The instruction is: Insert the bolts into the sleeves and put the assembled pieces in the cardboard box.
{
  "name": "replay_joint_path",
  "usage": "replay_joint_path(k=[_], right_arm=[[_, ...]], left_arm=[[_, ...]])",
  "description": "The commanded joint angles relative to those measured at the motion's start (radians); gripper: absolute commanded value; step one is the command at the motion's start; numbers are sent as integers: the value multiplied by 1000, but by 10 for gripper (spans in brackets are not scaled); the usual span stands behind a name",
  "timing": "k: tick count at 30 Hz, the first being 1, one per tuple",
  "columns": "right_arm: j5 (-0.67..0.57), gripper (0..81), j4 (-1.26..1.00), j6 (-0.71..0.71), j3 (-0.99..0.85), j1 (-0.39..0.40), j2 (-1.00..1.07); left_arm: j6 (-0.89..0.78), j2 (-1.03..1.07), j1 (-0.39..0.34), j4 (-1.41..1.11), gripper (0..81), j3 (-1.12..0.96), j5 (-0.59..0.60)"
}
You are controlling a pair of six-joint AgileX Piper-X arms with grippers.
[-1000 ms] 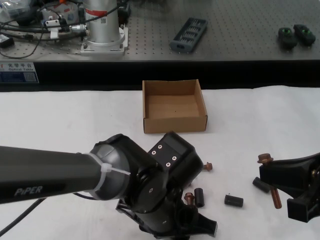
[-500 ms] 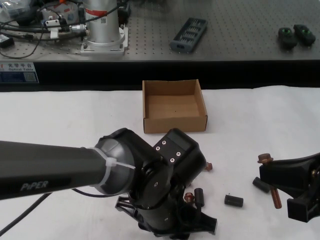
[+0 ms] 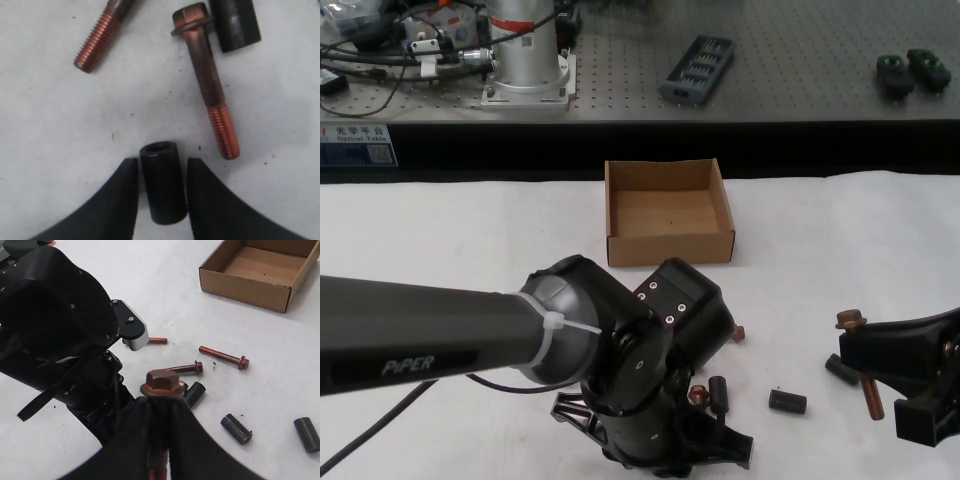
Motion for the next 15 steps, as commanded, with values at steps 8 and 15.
replay_joint_path(k=[8,15], right_arm=[[2,43,-7,1,-5,2,-9],[2,43,-8,-22,-5,2,-9]], left_arm=[[-9,15,-3,69,219,-10,10],[91,15,-3,48,127,-10,-8]])
